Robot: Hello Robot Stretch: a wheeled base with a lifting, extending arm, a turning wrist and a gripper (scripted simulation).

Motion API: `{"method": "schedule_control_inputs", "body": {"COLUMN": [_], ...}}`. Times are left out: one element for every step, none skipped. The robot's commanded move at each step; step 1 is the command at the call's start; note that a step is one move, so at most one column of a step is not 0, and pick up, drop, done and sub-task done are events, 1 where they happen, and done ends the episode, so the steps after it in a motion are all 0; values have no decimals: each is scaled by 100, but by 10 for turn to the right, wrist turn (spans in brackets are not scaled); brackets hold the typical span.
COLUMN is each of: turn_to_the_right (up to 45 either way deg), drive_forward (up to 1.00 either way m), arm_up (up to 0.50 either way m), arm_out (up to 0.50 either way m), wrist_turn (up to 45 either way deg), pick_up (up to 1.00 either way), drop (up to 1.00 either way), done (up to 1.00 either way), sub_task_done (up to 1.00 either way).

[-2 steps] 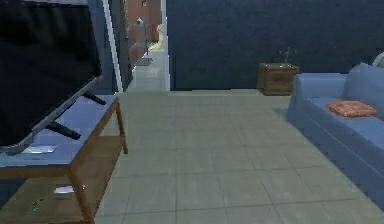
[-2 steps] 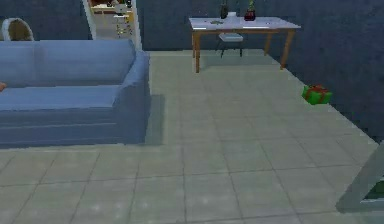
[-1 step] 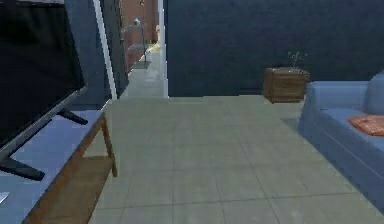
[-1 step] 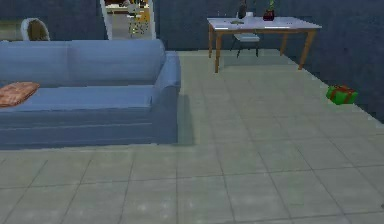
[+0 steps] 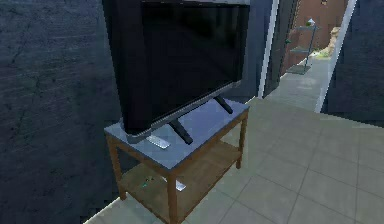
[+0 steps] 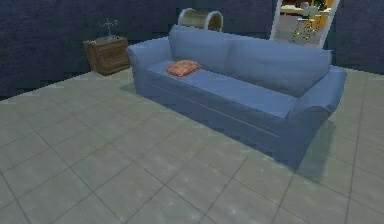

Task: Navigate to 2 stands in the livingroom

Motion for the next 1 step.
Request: {"method": "schedule_control_inputs", "body": {"turn_to_the_right": [0], "drive_forward": [0], "arm_up": [0], "arm_out": [0], "wrist_turn": [0], "pick_up": [0], "drop": [0], "done": [0], "sub_task_done": [100]}}
